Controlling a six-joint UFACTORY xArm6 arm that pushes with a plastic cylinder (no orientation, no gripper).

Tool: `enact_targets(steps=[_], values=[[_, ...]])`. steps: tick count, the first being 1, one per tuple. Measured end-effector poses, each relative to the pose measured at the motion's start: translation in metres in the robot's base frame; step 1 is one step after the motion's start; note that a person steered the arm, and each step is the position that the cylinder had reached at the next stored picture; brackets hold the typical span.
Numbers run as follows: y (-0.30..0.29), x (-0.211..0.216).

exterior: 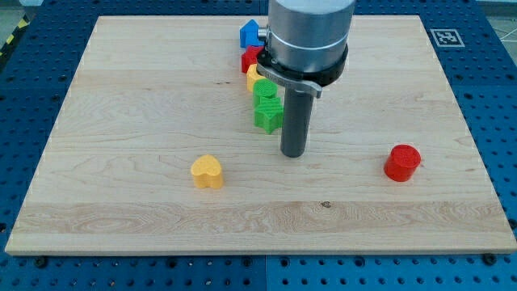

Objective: Move your arm to the bottom right of the board

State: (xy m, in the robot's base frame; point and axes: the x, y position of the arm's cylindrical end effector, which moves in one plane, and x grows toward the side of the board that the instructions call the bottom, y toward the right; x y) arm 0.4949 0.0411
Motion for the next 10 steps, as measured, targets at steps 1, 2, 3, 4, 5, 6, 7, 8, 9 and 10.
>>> enact_targets(steps=[1, 2, 3, 4, 5, 6, 7, 8, 9, 10], values=[[0.000, 0.007], [0.000, 0.026], [0.000, 0.060], [-0.017, 0.085], [-0.023, 0.087], [-0.023, 0.087], [-0.018, 0.090], [0.022, 0.091], [0.070, 0.091], [0.121, 0.090]])
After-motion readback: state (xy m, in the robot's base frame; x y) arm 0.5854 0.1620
